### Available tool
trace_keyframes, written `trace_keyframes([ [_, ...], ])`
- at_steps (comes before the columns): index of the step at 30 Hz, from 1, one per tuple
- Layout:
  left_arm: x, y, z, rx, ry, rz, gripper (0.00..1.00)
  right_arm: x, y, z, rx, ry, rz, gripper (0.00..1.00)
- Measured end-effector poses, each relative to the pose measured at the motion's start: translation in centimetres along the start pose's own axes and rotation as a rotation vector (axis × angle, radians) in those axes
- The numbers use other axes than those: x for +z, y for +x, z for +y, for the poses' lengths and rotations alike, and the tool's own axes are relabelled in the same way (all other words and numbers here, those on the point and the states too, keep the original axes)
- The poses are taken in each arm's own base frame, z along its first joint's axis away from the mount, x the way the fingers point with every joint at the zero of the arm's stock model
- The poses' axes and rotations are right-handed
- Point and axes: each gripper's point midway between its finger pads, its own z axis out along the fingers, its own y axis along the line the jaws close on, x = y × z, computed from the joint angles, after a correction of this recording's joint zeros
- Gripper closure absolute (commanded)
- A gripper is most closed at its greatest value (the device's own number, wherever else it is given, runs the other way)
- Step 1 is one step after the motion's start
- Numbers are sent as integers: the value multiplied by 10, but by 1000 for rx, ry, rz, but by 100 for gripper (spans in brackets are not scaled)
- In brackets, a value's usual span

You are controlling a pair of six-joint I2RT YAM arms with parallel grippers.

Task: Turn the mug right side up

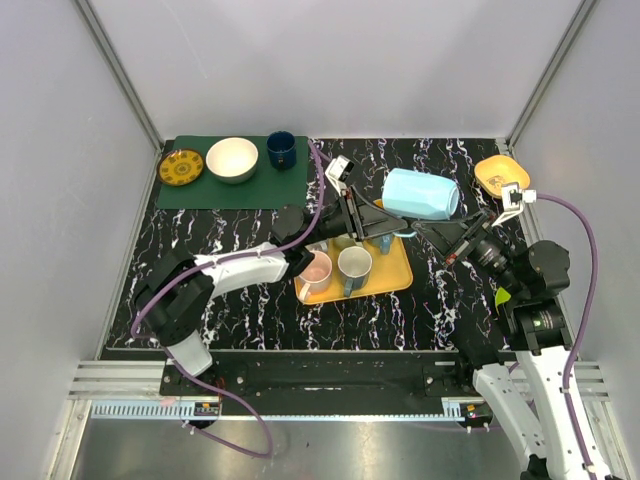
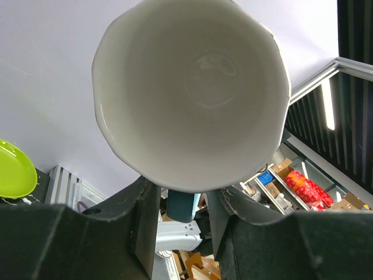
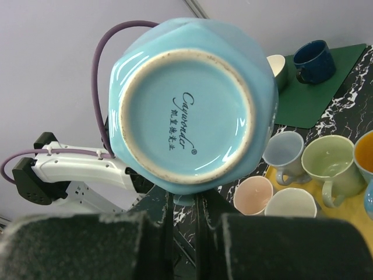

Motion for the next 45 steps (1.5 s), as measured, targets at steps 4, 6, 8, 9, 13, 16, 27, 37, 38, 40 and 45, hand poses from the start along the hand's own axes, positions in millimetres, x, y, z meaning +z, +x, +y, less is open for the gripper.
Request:
trace_keyframes([
  [4, 2, 0, 0, -22, 7, 15, 56, 0, 0, 0, -2, -6, -4, 100],
  [6, 4, 1, 0, -35, 11, 25, 51, 1, 1, -1, -1, -6, -4, 100],
  [8, 6, 2, -1, -48, 18, 36, 55, 1, 3, -2, 1, -8, 4, 100],
  [9, 6, 3, -1, -52, 19, 39, 59, 1, 3, -2, 2, -7, 5, 100],
  [13, 7, 4, -3, -61, 29, 48, 100, 1, 3, -3, 2, -5, 4, 100],
  [16, 5, 1, -8, -15, 56, 53, 100, 1, 1, -1, 37, -3, -4, 100],
  [27, 0, 7, -8, 68, 10, 37, 100, -5, 14, 2, 35, 2, 68, 32],
  [37, -33, -1, -37, 318, -187, -45, 100, -31, 26, 5, 11, 138, 166, 15],
  [38, -37, -4, -36, 357, -228, -57, 100, -36, 19, 5, -7, 169, 139, 15],
  [40, -49, -8, -32, 434, -338, -71, 100, -46, 5, 3, -44, 244, 66, 15],
  [45, -72, 6, -2, 594, -628, -10, 100, -89, -41, 3, -141, 452, -163, 15],
])
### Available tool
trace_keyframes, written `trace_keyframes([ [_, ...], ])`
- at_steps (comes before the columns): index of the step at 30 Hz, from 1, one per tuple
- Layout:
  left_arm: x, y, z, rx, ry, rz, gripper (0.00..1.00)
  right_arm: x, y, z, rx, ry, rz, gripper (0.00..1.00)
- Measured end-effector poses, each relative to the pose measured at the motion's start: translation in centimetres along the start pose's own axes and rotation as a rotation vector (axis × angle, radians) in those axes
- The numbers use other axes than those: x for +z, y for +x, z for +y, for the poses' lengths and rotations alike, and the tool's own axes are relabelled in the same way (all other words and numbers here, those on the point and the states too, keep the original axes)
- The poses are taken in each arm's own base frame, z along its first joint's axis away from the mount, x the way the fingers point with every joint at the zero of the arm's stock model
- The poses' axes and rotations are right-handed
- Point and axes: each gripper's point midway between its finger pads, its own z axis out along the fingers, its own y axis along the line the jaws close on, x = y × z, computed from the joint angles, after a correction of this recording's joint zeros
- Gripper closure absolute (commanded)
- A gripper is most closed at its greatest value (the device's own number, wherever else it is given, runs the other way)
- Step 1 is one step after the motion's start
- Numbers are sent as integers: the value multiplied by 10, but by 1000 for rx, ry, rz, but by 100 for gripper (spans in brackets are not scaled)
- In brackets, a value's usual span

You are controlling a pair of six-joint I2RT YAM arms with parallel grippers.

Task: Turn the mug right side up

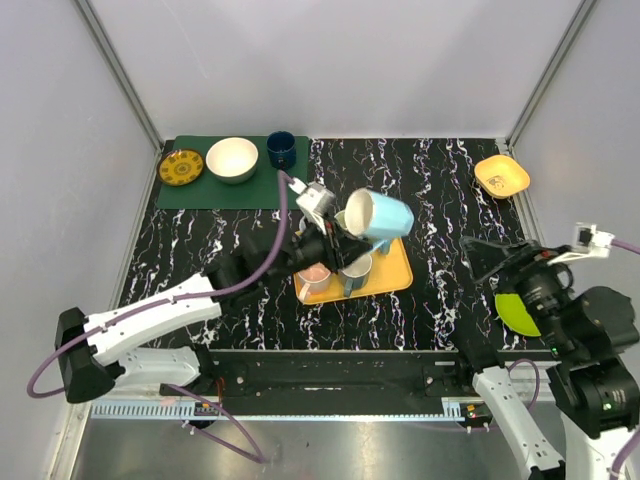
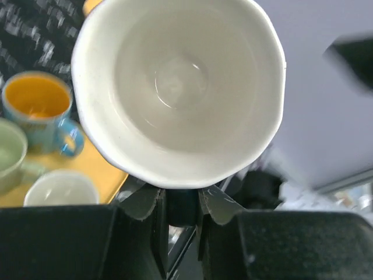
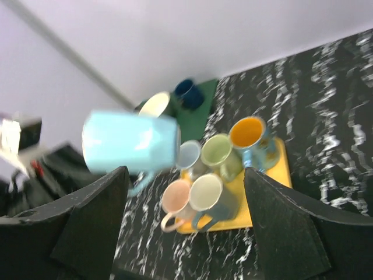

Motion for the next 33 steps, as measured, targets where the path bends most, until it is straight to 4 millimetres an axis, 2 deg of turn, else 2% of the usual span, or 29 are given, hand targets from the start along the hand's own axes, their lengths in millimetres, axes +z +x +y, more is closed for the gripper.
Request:
trace_keyframes([
  [2, -1, 26, 9, 63, -85, 79, 100, -7, -20, -7, -18, 68, -74, 15],
  [4, -1, 59, 20, 124, -169, 180, 100, -9, -29, -13, -27, 114, -108, 15],
  [7, 3, 102, 41, 217, -285, 316, 100, -7, -30, -26, -28, 186, -113, 15],
  [11, 10, 139, 61, 329, -401, 448, 100, 1, -22, -39, -26, 244, -81, 16],
  [15, 29, 152, 68, 381, -450, 490, 100, 3, -14, -47, -23, 272, -52, 16],
  [22, 64, 169, 80, 430, -500, 512, 100, 2, -11, -48, -20, 276, -48, 16],
  [28, 68, 194, 103, 458, -540, 577, 100, 2, -8, -50, -19, 279, -43, 16],
  [33, 69, 199, 121, 456, -575, 594, 100, 0, -6, -52, -21, 278, -44, 16],
])
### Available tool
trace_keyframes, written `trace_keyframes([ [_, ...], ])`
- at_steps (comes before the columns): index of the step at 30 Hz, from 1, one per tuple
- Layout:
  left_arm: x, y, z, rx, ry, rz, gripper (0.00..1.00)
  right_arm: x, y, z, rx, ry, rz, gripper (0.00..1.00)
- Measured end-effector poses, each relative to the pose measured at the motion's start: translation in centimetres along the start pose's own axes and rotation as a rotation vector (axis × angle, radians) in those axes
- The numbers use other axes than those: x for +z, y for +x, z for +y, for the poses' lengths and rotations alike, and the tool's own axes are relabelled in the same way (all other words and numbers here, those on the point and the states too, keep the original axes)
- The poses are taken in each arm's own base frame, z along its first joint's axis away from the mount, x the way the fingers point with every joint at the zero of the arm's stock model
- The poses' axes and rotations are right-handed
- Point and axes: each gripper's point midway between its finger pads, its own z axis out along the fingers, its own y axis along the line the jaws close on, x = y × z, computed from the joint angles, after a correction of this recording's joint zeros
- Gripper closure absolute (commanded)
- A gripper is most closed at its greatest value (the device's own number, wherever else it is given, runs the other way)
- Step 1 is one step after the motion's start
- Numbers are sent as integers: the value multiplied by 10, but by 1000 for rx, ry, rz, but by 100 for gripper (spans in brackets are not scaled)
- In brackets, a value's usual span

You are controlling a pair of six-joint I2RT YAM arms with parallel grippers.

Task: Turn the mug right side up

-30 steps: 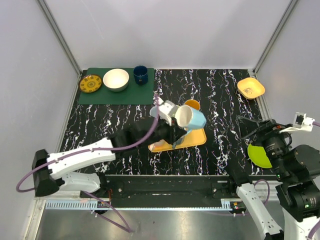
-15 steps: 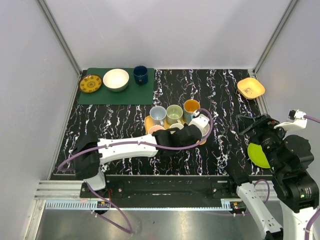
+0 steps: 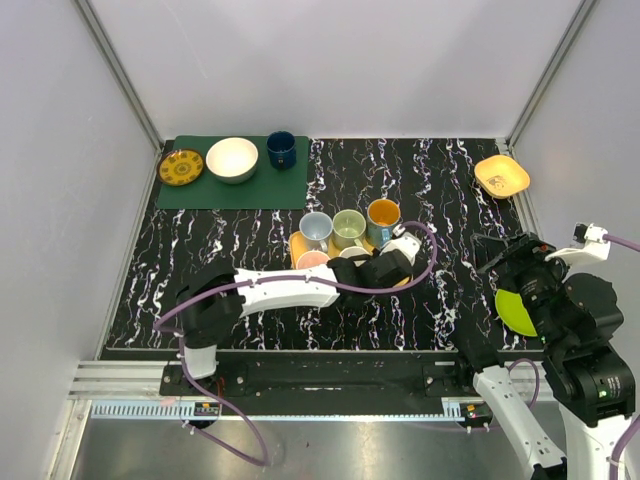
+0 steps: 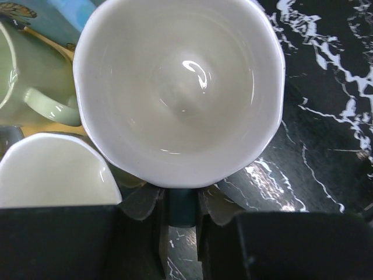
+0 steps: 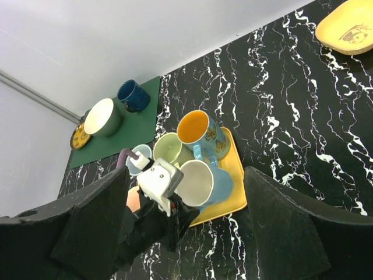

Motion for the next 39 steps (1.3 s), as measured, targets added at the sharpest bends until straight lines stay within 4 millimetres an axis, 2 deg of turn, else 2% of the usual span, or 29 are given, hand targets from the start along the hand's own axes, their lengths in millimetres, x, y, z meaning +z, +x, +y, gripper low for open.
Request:
trace_keyframes([
  [4, 11, 6, 10, -9, -19, 24, 100, 3, 7, -4, -2, 8, 15, 16],
  [9, 23, 19, 13, -2, -30, 62, 100, 6, 14, -7, -3, 17, 33, 16],
  [12, 24, 19, 12, -5, -28, 64, 99, 7, 16, -8, -4, 19, 38, 16],
  [14, 25, 19, 12, -9, -28, 66, 89, 8, 17, -9, -4, 20, 41, 16],
  [15, 24, 19, 12, -12, -28, 67, 73, 8, 18, -9, -4, 21, 42, 16],
  [16, 24, 20, 12, -13, -29, 69, 62, 8, 18, -9, -5, 22, 44, 16],
  [19, 24, 19, 11, -20, -29, 67, 44, 9, 20, -10, -5, 24, 48, 16],
  [22, 24, 17, 9, -31, -26, 59, 38, 9, 20, -10, -4, 24, 47, 16],
  [26, 19, 14, 7, -30, -26, 49, 34, 10, 20, -10, -1, 23, 45, 16],
  [31, -8, -3, 0, -25, 2, 5, 31, 10, 20, -9, 6, 22, 44, 16],
  [37, -71, -47, -22, -10, 80, -120, 26, 10, 20, -9, 15, 20, 44, 16],
  [38, -83, -53, -27, -6, 93, -145, 23, 10, 20, -9, 16, 20, 44, 16],
  [39, -96, -59, -31, -3, 105, -169, 13, 11, 19, -8, 19, 19, 42, 16],
])
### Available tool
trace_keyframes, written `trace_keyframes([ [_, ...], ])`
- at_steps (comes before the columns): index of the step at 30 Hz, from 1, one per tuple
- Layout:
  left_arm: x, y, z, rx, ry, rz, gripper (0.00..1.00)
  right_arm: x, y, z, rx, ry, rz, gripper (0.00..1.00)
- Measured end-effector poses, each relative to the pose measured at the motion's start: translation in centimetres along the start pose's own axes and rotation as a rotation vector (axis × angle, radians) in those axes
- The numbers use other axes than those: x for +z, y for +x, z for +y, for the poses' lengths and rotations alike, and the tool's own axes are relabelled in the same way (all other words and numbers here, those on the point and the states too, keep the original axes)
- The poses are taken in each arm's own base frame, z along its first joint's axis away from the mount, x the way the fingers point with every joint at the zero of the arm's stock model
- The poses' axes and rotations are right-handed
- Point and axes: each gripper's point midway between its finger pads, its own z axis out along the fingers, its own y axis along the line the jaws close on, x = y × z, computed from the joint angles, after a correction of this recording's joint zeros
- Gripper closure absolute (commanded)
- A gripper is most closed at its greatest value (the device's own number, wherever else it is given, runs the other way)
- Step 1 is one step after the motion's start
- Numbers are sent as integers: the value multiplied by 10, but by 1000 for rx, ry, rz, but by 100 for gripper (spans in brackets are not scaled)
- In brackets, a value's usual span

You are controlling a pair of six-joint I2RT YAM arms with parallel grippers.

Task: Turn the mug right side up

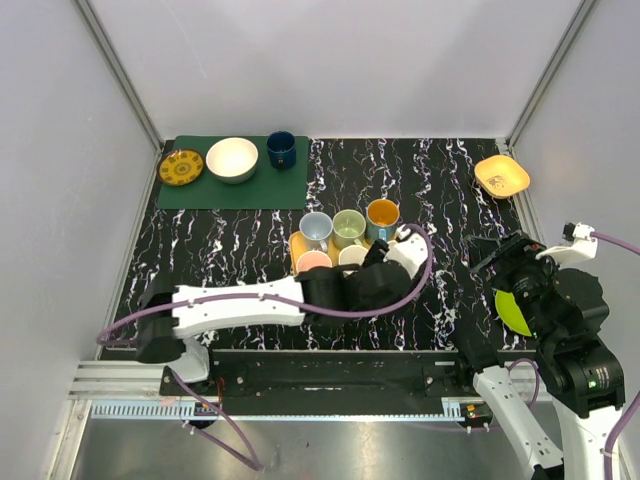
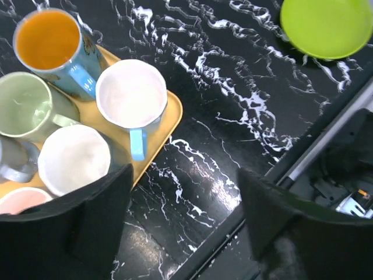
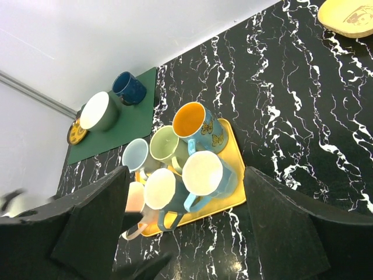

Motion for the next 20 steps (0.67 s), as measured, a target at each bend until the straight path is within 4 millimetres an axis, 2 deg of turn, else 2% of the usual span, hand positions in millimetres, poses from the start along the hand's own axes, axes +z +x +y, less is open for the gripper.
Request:
trace_keyframes([
  [3, -36, -18, -11, -1, 16, -73, 3, 3, 1, 0, 2, -2, -2, 16],
  [5, -60, -29, -4, -47, -19, -122, 1, 6, 3, -1, 0, 4, 6, 16],
  [6, -71, -35, 5, -89, -51, -149, 1, 9, 4, -1, -2, 7, 10, 16],
  [9, -101, -44, 53, -242, -208, -225, 1, 16, 8, -3, -5, 17, 24, 16],
  [11, -117, -40, 83, -326, -308, -256, 1, 23, 10, -3, -7, 23, 32, 16],
  [14, -136, -26, 115, -427, -409, -290, 1, 33, 11, -2, -11, 31, 45, 16],
  [17, -148, -12, 133, -507, -458, -315, 1, 47, 14, -1, -14, 42, 64, 16],
  [20, -154, -4, 143, -562, -476, -333, 1, 57, 20, -3, -16, 51, 85, 16],
])
